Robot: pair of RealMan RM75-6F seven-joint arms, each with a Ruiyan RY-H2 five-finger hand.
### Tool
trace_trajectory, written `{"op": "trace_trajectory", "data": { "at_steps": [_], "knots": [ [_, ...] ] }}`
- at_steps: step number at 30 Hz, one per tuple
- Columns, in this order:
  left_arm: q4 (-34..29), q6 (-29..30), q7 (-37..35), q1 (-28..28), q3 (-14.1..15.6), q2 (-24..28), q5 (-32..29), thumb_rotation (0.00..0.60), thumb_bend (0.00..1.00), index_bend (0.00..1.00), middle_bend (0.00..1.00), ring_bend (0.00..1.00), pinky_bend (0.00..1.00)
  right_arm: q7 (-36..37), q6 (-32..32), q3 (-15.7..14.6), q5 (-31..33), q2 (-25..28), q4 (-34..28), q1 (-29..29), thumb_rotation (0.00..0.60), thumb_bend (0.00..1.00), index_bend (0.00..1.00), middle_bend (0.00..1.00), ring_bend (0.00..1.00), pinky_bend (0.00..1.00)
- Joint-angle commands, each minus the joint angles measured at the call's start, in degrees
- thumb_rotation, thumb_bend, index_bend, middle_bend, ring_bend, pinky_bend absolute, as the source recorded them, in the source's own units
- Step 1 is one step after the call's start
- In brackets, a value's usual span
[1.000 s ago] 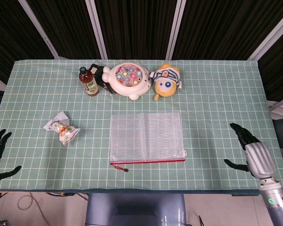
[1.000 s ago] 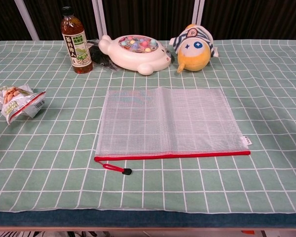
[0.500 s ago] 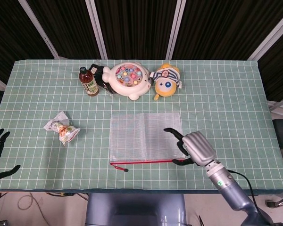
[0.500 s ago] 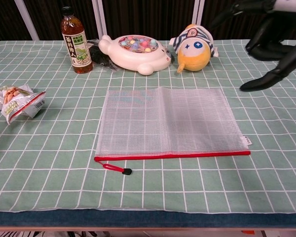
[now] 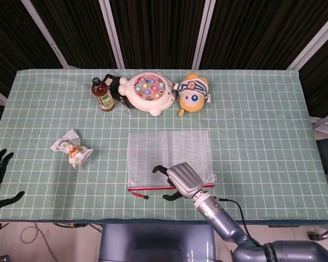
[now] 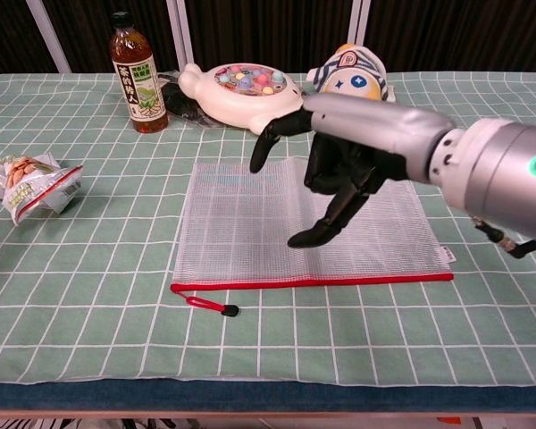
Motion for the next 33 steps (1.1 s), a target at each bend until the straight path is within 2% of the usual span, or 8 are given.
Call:
{"op": "trace_trajectory", "data": {
  "at_steps": [1, 5, 16, 33],
  "knots": [
    [0.12, -0.24, -0.44, -0.1, 0.14, 0.0, 0.12, 0.6, 0.02, 0.0, 0.0, 0.0, 0.0, -3.39, 1.37, -0.54, 3.11, -5.24, 3.11, 2.06, 0.6, 0.24, 0.35, 1.0, 1.0, 0.97],
    [0.14, -0.8, -1.16, -0.31, 0.2, 0.25, 0.05, 0.6, 0.02, 0.0, 0.0, 0.0, 0.0, -5.19, 2.76, -0.57, 5.33, -10.15, 5.85, 3.25, 0.6, 0.27, 0.4, 1.0, 1.0, 0.98],
    [0.77, -1.16, -2.41, -0.69, 0.29, 0.38, 0.56, 0.6, 0.02, 0.0, 0.0, 0.0, 0.0, -8.84, 5.31, -1.0, 10.56, -22.01, 14.47, 5.37, 0.6, 0.32, 0.45, 1.0, 1.0, 0.98],
    [0.91, -1.24, -3.35, -0.85, 0.29, 0.42, 0.6, 0.6, 0.02, 0.0, 0.0, 0.0, 0.0, -9.21, 5.26, -1.33, 13.66, -28.08, 21.93, 5.31, 0.6, 0.39, 0.48, 1.0, 1.0, 0.98]
  ]
}}
